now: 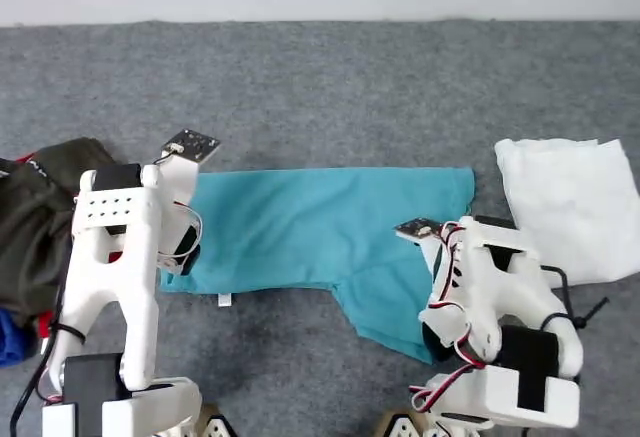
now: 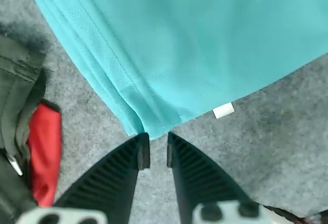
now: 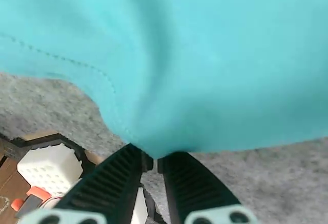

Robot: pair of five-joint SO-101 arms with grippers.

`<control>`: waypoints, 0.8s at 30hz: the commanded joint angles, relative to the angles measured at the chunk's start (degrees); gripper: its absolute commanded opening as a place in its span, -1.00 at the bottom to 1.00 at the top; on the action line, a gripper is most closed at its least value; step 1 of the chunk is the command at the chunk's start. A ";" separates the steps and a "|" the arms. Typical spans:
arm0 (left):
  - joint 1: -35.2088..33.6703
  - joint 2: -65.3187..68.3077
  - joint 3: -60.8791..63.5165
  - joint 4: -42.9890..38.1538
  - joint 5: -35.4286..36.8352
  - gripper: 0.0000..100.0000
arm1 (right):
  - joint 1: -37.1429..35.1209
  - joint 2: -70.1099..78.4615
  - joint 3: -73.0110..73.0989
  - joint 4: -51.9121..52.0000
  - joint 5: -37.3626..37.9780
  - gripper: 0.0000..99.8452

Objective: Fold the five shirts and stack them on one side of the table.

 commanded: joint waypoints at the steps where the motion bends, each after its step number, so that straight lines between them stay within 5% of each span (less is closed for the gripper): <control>1: 0.44 -2.11 0.04 -0.53 -0.53 -0.88 | -0.48 -0.84 0.00 0.48 0.79 -0.98; 24: 0.44 -2.11 0.13 -0.53 -0.53 -0.88 | -1.89 -0.40 -13.71 2.24 3.96 -0.98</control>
